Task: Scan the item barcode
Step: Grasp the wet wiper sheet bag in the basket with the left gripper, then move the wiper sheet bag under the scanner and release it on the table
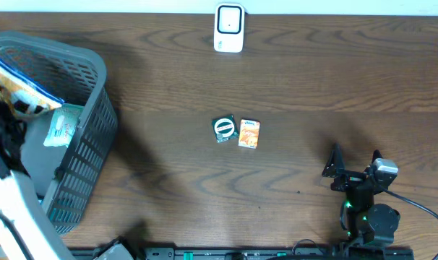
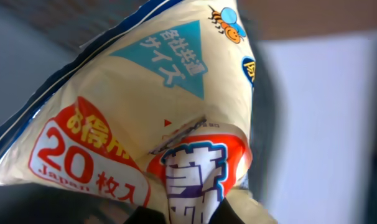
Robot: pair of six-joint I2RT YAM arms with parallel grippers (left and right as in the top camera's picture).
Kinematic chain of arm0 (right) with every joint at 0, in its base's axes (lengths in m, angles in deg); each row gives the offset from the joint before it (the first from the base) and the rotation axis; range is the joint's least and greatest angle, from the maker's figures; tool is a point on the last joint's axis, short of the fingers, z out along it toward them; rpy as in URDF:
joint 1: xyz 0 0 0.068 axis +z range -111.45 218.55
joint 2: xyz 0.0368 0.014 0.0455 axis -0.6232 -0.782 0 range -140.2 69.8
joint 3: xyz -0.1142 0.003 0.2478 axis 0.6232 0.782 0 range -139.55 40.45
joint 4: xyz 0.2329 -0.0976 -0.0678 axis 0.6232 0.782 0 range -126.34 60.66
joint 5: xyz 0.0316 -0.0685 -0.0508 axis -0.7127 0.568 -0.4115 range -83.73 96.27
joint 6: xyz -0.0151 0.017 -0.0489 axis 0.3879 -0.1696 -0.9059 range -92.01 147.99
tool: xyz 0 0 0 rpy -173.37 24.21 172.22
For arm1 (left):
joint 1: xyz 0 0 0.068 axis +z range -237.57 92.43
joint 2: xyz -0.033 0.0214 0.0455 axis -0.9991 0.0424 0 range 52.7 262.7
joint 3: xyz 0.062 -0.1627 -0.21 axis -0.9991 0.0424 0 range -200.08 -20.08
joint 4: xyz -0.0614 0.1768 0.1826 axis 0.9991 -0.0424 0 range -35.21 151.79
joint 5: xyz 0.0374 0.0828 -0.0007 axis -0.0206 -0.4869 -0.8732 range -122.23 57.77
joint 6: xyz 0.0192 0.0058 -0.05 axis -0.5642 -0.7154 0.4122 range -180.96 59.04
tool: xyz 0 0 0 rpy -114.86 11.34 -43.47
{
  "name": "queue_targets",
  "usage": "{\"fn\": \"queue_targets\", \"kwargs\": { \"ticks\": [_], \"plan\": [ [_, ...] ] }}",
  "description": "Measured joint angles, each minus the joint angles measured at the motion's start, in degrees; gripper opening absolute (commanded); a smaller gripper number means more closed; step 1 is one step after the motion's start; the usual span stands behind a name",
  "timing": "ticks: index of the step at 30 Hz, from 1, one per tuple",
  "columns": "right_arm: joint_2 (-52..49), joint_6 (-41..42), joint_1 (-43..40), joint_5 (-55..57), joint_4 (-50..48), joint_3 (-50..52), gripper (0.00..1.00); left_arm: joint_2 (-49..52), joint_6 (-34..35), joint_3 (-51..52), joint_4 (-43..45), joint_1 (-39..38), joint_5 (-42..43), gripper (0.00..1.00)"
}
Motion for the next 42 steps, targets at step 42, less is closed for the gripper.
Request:
{"fn": "queue_targets", "kwargs": {
  "ticks": [42],
  "plan": [
    [0.0, 0.0, 0.0, 0.0, 0.0, 0.0, 0.99, 31.0, -64.7, 0.0, -3.1, -51.5, -2.4, 0.26]
  ]
}}
